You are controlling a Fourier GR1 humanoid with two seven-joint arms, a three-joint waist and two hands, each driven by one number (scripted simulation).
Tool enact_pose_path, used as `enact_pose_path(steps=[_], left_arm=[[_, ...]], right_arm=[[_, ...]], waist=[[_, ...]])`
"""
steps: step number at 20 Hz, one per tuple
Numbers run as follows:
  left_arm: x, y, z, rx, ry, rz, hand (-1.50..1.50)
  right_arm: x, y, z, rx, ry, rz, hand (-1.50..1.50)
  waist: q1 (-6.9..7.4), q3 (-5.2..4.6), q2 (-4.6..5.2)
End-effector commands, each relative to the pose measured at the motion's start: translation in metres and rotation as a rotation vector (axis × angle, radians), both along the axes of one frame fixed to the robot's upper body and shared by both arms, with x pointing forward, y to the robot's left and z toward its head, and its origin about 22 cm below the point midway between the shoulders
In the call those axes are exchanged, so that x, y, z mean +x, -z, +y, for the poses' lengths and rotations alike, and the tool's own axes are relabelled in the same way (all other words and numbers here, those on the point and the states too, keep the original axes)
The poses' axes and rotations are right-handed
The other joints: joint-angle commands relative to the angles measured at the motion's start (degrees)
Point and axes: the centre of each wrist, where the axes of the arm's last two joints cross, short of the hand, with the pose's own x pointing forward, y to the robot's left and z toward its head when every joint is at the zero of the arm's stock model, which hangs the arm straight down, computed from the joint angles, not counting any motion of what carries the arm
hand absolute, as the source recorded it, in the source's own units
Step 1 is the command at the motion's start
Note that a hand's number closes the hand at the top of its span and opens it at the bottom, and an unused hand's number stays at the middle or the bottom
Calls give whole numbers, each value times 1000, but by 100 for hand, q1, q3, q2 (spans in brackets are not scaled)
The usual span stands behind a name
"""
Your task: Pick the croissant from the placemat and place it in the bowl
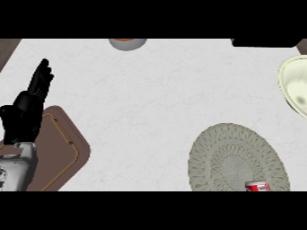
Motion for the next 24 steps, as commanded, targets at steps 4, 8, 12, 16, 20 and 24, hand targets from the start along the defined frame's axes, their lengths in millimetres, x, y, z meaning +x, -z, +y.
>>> enact_pose_path(steps=[4,8,12,16,20,24], left_arm=[[3,-2,4,7,28,-12,0],[13,-14,-7,-3,44,-18,0],[20,-11,-17,7,36,-17,0],[17,-4,-16,1,63,-10,0],[16,-12,-32,-6,79,-36,0],[14,-12,-29,-1,82,-28,0]], right_arm=[[60,19,-39,-121,132,-76,150],[78,17,-53,-267,243,-120,150],[90,37,-65,-349,264,-115,150],[101,24,-85,-308,332,-83,150],[101,52,-80,-187,279,69,-150],[116,57,-64,-82,172,81,-150]], waist=[[147,10,38],[215,16,70],[206,20,85],[321,27,130],[370,42,158],[363,43,141]])
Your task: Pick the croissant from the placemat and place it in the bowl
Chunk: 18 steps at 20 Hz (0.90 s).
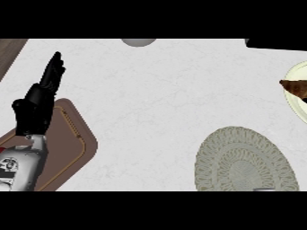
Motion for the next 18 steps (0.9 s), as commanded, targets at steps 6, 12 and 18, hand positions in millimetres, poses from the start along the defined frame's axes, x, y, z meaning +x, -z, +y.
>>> enact_pose_path(steps=[6,12,18], left_arm=[[-6,-2,-5,-12,-4,10,0],[4,5,-5,-9,-26,-15,0],[-3,6,18,-6,-37,-2,0]], right_arm=[[6,5,0,222,-125,-72,-150],[-11,-19,-33,337,-132,-106,-150],[-58,-25,-78,414,-139,-96,-150]], waist=[[1,10,-9],[-145,0,-8],[-151,12,0]])
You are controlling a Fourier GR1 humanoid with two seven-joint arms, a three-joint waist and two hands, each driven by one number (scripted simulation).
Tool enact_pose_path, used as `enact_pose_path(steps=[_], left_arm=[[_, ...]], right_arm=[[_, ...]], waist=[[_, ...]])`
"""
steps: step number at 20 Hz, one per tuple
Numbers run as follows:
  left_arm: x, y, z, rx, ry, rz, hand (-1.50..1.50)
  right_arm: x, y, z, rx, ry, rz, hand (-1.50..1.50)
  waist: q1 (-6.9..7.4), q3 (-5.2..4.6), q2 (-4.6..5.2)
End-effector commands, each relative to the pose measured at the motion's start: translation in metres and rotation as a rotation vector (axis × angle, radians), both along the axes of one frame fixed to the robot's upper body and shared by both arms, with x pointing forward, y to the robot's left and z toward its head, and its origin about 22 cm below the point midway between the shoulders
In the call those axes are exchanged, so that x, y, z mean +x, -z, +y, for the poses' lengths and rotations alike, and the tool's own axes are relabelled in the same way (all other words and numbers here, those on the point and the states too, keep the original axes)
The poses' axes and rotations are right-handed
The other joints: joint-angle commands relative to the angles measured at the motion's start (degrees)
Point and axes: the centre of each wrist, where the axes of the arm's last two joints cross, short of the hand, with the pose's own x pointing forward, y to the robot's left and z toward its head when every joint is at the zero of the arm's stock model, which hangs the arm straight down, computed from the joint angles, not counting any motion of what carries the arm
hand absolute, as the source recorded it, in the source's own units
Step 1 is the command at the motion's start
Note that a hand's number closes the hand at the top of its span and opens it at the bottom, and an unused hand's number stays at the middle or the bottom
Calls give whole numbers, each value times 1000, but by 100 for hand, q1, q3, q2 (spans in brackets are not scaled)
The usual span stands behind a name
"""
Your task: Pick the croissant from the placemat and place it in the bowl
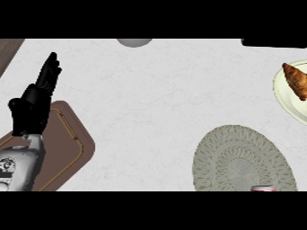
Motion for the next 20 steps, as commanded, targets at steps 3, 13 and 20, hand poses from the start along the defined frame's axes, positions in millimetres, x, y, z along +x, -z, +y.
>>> enact_pose_path(steps=[3,13,20], left_arm=[[-6,2,2,6,-6,0,0],[-9,4,5,-1,-22,16,0],[-7,-7,5,-11,-25,20,0]], right_arm=[[-37,-18,-37,135,-81,-26,-150],[-70,1,-49,171,-171,1,-150],[-88,16,-52,170,-193,17,-150]], waist=[[-84,10,-32],[-167,28,-65],[-237,29,-94]])
